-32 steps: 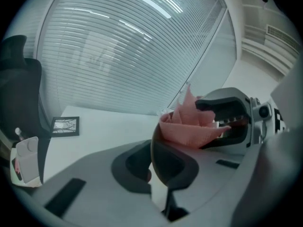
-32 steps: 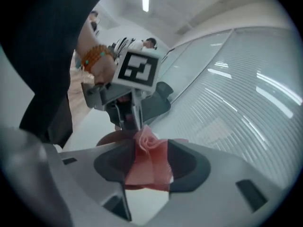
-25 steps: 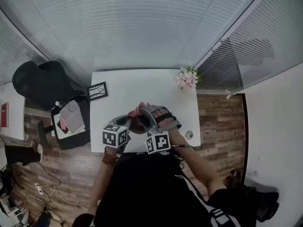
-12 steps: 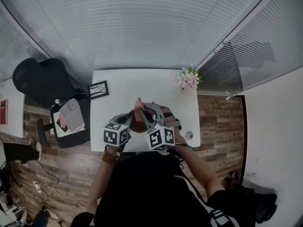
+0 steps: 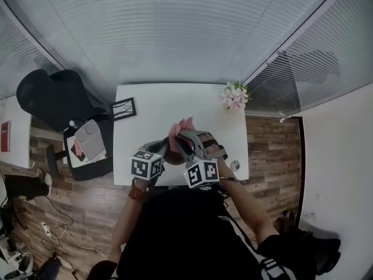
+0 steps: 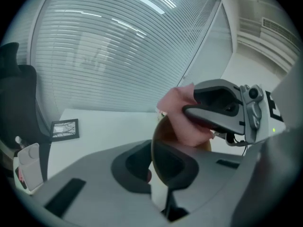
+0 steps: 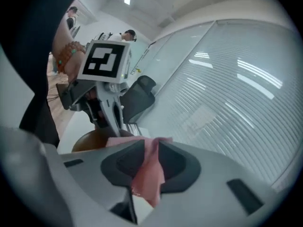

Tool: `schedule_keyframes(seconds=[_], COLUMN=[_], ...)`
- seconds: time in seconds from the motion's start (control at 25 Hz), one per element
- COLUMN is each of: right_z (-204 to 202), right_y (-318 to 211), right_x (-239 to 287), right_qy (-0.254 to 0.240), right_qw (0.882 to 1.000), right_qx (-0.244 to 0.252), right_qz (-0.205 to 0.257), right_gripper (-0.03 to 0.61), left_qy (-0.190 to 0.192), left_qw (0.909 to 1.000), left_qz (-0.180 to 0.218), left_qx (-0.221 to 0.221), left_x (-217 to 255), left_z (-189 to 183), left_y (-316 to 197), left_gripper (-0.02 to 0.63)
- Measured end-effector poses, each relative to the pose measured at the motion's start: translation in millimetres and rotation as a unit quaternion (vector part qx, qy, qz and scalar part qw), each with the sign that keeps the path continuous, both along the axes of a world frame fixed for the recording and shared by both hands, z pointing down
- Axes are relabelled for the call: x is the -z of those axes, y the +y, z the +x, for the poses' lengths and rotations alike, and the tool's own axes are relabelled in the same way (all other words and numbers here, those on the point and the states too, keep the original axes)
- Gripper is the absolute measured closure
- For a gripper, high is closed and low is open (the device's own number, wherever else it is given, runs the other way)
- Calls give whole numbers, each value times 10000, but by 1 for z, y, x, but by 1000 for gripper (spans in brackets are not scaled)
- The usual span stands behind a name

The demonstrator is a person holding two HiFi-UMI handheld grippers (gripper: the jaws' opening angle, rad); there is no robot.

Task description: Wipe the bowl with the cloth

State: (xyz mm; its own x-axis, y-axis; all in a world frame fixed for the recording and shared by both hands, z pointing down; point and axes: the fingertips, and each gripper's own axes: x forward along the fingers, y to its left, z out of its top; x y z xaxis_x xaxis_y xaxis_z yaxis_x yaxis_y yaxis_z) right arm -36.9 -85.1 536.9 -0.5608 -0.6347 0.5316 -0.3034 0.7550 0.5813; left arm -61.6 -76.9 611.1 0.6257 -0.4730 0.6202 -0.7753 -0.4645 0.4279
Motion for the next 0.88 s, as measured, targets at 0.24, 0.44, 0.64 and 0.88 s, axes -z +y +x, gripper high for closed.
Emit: schedule_keyframes(seconds=[0.24, 0.44, 0.64, 0.88], right_z=[2, 1, -5, -5], right_y=[-3, 6, 15, -5], right_x=[21, 35, 5, 12], right_qy=[-395, -201, 375, -329], right_qw=[9992, 9988, 9984, 9983], right_qx=[-77, 124, 300, -390], right_qz=[-85, 426, 312, -268], right_gripper=[434, 417, 397, 420], left_qy=[34, 124, 46, -646], left_qw=[10000, 9998, 9988, 9784], left_qz=[-87, -124, 496, 1965], left_qx=[-13, 16, -23, -38], left_x=[-4, -1, 17, 54], left_z=[-1, -2, -3, -9], left_y=[3, 3, 1, -8], left_gripper=[598, 598, 598, 598])
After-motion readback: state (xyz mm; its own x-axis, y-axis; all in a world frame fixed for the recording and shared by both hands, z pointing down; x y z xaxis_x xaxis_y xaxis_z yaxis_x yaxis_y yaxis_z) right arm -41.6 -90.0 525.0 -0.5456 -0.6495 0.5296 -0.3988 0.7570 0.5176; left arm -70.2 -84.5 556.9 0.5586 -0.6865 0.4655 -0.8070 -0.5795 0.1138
